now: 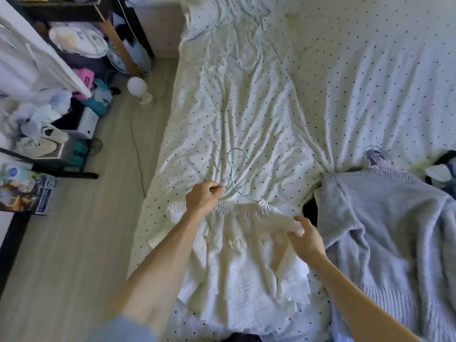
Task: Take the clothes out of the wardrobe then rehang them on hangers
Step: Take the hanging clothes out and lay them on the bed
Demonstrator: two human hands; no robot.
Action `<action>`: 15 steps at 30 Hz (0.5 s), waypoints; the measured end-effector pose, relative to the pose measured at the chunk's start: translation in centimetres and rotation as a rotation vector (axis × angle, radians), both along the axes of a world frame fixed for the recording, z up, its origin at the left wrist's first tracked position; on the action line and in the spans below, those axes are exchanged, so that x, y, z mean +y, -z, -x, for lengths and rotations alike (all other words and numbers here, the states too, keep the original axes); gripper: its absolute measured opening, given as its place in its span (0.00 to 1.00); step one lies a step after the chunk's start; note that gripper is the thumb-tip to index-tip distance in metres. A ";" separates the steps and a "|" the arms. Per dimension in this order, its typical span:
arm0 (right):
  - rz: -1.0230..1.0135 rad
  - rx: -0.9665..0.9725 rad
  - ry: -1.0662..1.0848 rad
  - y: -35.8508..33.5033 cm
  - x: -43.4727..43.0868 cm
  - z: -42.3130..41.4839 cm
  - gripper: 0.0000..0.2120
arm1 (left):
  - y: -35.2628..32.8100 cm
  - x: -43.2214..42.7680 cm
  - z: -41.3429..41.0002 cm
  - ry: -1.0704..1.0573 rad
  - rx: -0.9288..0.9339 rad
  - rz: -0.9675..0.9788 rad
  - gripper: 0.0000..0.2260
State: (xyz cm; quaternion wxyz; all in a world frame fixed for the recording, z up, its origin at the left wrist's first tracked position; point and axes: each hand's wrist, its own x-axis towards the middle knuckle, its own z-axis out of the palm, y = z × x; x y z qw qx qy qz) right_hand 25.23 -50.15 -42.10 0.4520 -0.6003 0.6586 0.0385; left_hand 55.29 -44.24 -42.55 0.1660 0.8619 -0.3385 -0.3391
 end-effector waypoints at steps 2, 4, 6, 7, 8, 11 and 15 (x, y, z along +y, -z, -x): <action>0.029 0.031 -0.025 0.8 -0.6 -0.9 0.27 | 1.9 -1.7 -1.0 -0.010 -0.024 -0.007 0.14; 0.097 0.071 -0.104 1.6 -0.8 -1.5 0.30 | 3.7 -3.5 -1.8 -0.029 -0.060 -0.028 0.14; 0.137 0.119 -0.236 2.4 -0.5 -1.7 0.31 | 5.4 -4.9 -2.3 -0.071 -0.100 -0.038 0.14; 0.124 0.151 -0.309 2.9 -0.1 -1.6 0.32 | 6.0 -5.3 -2.4 -0.095 -0.108 -0.046 0.15; 0.087 0.192 -0.382 3.3 0.4 -1.4 0.33 | 6.6 -5.4 -2.3 -0.100 -0.116 -0.071 0.17; -0.085 0.300 -0.573 4.6 2.7 -0.3 0.34 | 8.1 -3.5 -0.4 0.051 -0.187 -0.158 0.23; -0.250 0.380 -0.772 6.2 5.7 0.9 0.33 | 9.1 2.9 4.3 0.309 -0.283 -0.147 0.28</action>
